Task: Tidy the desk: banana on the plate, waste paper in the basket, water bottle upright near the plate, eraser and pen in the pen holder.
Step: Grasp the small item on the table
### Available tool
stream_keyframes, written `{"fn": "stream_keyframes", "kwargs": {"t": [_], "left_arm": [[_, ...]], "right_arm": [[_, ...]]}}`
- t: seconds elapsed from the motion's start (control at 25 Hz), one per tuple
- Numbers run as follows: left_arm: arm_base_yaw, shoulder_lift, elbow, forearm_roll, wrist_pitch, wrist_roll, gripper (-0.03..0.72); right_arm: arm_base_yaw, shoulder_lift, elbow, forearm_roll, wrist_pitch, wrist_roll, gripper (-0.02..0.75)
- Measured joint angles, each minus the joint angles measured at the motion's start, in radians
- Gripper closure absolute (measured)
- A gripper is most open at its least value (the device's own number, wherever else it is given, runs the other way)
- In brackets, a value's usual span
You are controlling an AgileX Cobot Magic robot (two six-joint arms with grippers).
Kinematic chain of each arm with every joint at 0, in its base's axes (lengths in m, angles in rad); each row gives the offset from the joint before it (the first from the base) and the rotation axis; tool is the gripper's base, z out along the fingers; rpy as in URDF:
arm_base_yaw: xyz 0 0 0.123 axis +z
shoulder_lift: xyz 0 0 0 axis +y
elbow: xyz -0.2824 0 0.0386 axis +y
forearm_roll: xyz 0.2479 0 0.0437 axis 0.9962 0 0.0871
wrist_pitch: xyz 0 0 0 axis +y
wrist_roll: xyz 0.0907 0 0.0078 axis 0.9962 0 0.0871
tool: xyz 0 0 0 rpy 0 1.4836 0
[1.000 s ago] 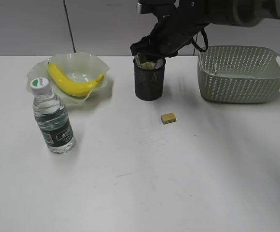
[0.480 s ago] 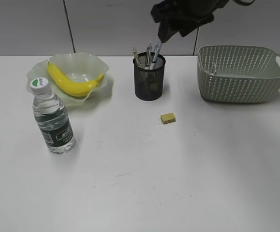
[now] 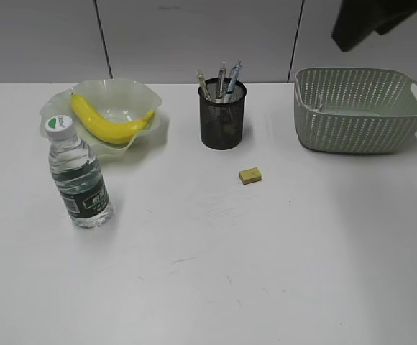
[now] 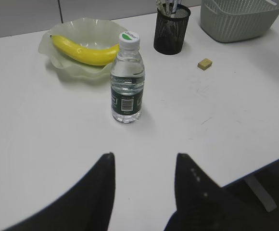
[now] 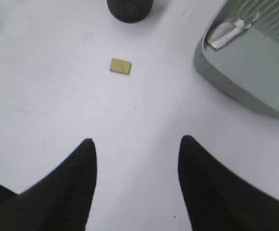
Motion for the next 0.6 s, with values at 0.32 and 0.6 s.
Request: {"fn": "stream_keyframes", "kwargs": {"t": [0.32,0.6], "left_arm": [[0.0,0.022,0.0,-0.009,-0.008,0.0,0.379],[0.0,0.212,-0.062,-0.036,-0.051,0.06,0.379]], "right_arm": [[0.0,-0.408,0.413,0.0,0.001,-0.001,0.301],[0.0,-0.835,0.739,0.0,-0.005,-0.001,0.301]]}}
